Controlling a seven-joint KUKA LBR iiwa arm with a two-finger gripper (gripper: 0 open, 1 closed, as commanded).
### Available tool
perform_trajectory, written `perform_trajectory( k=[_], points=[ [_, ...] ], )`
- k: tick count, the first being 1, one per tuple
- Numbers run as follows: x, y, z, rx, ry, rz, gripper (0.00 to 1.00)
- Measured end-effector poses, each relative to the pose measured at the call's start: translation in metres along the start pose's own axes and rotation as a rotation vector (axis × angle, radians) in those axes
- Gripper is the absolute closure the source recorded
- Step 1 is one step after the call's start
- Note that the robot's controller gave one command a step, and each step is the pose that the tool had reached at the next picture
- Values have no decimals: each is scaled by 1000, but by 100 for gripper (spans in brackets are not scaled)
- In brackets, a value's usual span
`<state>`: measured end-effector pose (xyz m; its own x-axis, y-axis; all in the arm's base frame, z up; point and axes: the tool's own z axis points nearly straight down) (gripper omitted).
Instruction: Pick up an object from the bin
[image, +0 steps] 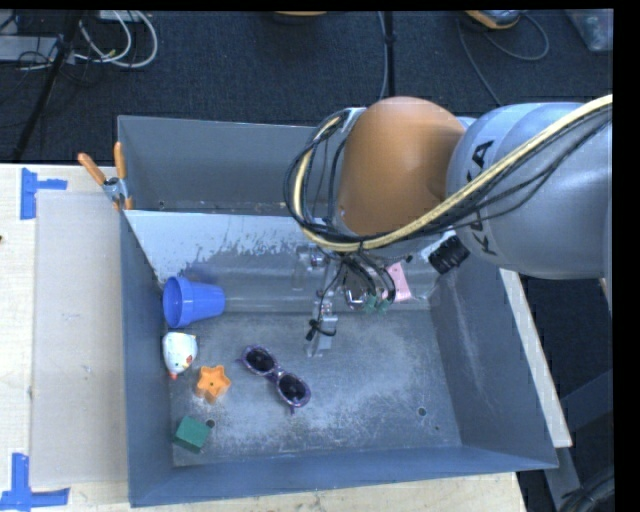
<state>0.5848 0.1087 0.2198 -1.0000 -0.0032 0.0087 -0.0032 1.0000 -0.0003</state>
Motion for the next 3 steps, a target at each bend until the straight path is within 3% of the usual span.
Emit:
perform_trajectory(
  k=[1, 3],
  points=[
    [-1, -1, -5, -1, -7, 2, 0],
    [16, -3, 90, -1, -9, -116, 0]
  ],
)
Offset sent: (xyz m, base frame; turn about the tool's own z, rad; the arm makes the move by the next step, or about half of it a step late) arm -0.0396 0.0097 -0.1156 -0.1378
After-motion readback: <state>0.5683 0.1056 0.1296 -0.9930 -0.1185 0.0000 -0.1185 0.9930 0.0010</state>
